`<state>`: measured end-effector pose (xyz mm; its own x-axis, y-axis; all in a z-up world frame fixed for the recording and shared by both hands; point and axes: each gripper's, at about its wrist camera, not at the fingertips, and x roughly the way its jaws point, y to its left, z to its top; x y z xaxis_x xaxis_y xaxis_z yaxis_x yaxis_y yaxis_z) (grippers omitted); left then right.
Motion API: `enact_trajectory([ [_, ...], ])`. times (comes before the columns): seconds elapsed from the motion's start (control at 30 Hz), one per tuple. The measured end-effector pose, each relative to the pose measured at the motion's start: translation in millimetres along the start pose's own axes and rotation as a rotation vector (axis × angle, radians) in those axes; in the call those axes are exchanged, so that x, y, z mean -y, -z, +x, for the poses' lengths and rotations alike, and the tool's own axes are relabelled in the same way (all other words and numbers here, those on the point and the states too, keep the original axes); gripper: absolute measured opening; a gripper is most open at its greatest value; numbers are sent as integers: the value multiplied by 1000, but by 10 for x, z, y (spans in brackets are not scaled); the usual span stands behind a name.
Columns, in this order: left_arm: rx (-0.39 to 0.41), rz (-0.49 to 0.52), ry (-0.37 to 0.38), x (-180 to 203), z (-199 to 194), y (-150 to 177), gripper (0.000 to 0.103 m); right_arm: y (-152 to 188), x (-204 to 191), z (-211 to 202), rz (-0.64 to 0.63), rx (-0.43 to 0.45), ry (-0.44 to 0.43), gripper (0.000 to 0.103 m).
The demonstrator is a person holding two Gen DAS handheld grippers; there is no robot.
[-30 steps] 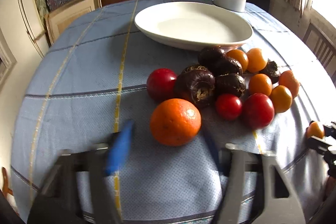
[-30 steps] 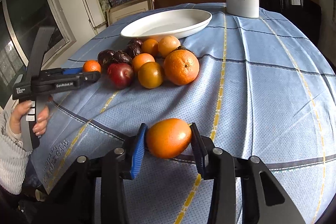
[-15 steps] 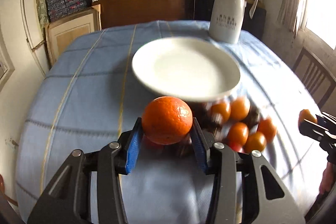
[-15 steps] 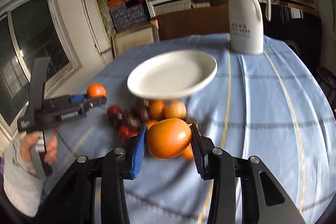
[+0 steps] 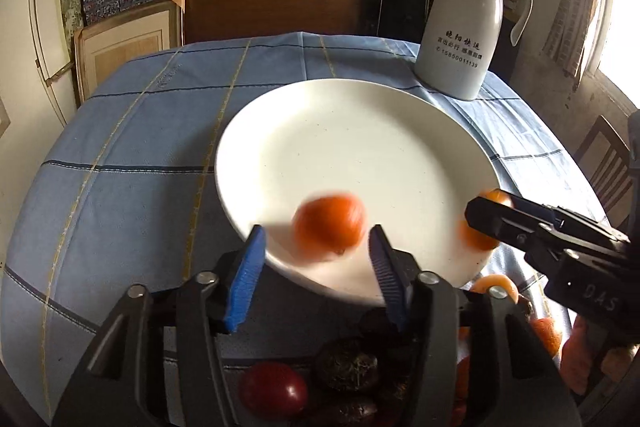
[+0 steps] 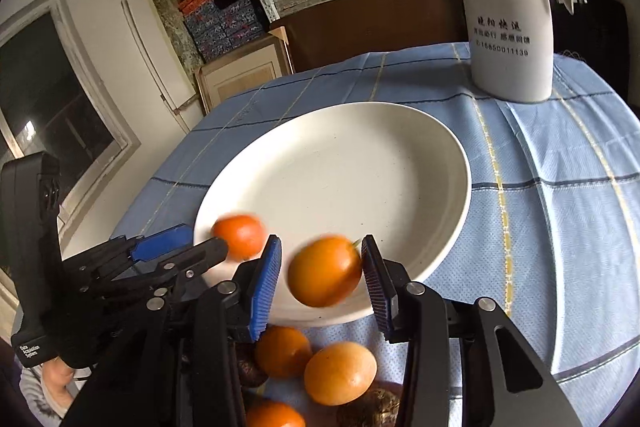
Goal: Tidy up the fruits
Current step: 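Carry both oranges onto the white plate and open both tools, then grasp the red tomato with the left tool while the right tool grasps a large orange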
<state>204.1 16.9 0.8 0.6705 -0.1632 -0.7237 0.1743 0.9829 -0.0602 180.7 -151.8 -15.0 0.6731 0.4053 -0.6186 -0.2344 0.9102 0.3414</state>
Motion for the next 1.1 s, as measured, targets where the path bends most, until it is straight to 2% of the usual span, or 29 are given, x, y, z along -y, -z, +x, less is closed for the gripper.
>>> enact_trajectory([
  [0.03,1,0,5,-11,0,5,66,2,25,0,6,-4,-6,42],
  [0.2,10,-14,8,-97,-45,23,66,9,115,-115,37,41,-17,44],
  [0.27,21,-25,-2,-152,-89,46,67,16,183,-151,58,55,-14,48],
  [0.43,30,-92,-20,-379,-186,184,67,70,321,-306,105,102,2,49],
  [0.5,29,-118,-26,-447,-236,268,70,145,352,-435,105,134,25,51],
  [0.6,21,-145,-21,-522,-352,481,71,313,393,-636,131,165,23,60],
  [0.7,19,-143,-18,-513,-484,700,74,562,424,-806,147,184,22,64],
  [0.77,20,-148,-11,-500,-551,794,78,696,457,-865,169,175,20,64],
  [0.93,18,-147,-19,-486,-608,901,78,809,436,-955,183,184,4,65],
  [1.1,0,-173,-32,-585,-521,861,95,814,424,-934,183,172,2,67],
])
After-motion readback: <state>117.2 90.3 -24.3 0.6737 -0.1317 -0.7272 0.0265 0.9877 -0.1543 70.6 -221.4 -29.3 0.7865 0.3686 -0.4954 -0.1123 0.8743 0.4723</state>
